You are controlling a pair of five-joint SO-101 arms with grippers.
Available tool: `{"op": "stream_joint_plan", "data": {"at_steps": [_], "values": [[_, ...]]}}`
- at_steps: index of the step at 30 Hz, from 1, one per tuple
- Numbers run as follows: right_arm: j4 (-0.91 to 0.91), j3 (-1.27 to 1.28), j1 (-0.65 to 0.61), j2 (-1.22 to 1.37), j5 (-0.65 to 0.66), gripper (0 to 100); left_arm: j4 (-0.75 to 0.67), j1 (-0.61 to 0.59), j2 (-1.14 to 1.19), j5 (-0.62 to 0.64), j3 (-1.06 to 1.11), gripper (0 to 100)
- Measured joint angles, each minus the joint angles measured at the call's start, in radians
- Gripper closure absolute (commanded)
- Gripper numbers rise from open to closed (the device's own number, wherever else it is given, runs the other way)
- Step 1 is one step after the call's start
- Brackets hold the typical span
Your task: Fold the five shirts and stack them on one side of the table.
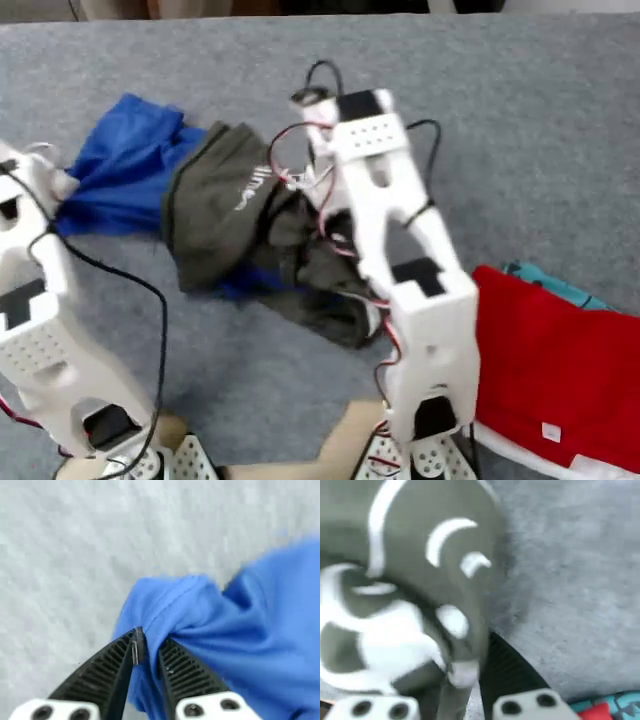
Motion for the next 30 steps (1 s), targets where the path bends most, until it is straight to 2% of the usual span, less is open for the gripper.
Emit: {"op": "stream_joint_plan", "data": {"at_steps": [9,15,19,22,26,30], "values": [[0.002,0.005,0.229,-0.121,0.107,99.5,-0.003,-0.427,0.221,-0.103,-0.474,98],[0.002,0.006,0.244,-0.123,0.117,99.5,-0.003,-0.568,0.344,-0.103,-0.776,98],[0.002,0.009,0.23,-0.123,0.117,99.4,0.031,-0.594,0.367,-0.103,-0.888,96],[0.002,0.009,0.193,-0.123,0.117,99.4,0.118,-0.578,0.367,-0.103,-0.965,86],[0.002,0.009,0.141,-0.123,0.117,99.4,0.256,-0.5,0.367,-0.103,-1.089,73],[0.002,0.009,0.1,-0.123,0.117,99.4,0.446,-0.377,0.367,-0.103,-1.229,73]]}}
